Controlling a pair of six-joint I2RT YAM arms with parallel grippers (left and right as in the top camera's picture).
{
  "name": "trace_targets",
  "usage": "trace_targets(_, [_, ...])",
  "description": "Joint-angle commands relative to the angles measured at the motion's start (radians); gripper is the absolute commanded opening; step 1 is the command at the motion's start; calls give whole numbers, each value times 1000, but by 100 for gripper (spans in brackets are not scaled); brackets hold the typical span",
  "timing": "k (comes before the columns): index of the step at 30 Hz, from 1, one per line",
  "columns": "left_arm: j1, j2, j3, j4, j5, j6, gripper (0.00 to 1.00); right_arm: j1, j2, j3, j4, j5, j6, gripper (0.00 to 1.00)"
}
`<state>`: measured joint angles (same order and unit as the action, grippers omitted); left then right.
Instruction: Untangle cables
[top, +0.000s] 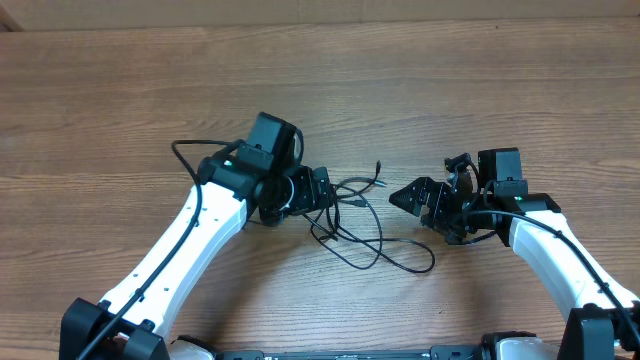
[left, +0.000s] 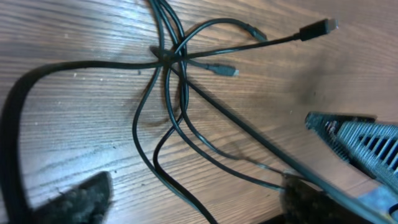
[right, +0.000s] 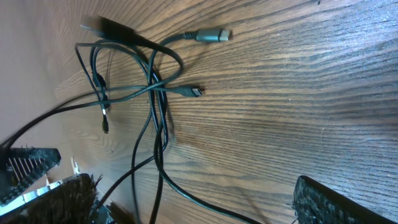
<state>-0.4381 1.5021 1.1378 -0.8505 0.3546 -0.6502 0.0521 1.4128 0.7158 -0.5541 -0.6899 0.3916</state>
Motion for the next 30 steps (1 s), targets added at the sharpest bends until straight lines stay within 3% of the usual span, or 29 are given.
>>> trace_targets(1, [-22, 5, 8, -3, -15, 0, 52, -3, -14, -2, 2, 10, -8, 100])
trace_targets(2, [-24, 5, 8, -3, -15, 0, 20, -3, -14, -2, 2, 9, -7, 100])
trace_targets(3, [-23, 5, 8, -2, -18, 1, 4, -3, -14, -2, 2, 9, -7, 100])
trace_targets(13, [-8, 5, 9, 123, -51, 52, 4, -3, -14, -2, 2, 9, -7, 100])
trace_targets(30, [-43, 16, 8, 94, -51, 52, 6, -3, -14, -2, 2, 9, -8, 100])
